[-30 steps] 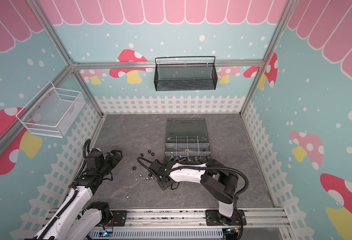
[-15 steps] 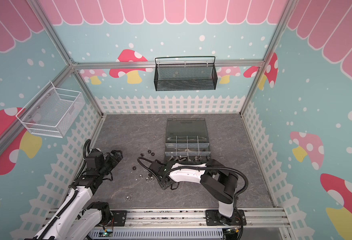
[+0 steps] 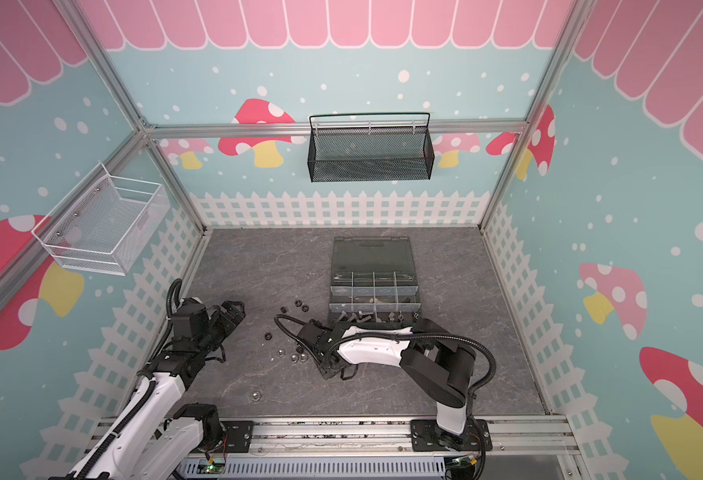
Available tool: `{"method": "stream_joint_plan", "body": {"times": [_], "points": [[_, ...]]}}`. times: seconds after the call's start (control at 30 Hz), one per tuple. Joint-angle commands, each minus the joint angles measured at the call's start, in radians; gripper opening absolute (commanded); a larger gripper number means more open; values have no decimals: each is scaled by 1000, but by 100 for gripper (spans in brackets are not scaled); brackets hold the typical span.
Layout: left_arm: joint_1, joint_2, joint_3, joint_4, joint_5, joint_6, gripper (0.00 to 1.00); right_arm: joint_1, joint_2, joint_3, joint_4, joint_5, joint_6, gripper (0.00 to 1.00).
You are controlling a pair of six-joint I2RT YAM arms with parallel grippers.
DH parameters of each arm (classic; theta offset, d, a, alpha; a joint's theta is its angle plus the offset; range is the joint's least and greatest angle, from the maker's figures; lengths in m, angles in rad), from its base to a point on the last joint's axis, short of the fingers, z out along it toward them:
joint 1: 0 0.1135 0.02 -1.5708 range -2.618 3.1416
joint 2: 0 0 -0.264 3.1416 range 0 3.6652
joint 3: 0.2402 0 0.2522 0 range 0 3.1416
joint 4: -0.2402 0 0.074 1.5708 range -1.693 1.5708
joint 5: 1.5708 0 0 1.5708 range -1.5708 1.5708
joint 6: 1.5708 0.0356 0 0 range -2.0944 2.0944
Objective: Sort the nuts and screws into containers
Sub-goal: 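Close the right gripper on the black bolt and lift it toward the box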
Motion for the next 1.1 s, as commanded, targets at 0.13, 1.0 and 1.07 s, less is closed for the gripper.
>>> {"method": "stream_joint_plan", "body": {"times": [0.13,1.0,1.07], "points": [[6,-3,-7,2,-10,1,100,-11,-51,6,-47,22,14,26],[6,44,18,28,-2,5,100,-638,-361,-38,27,57,-130,22],[7,46,19,28,-6,6,100,-685,-351,-37,49,31,-147,22]]}}
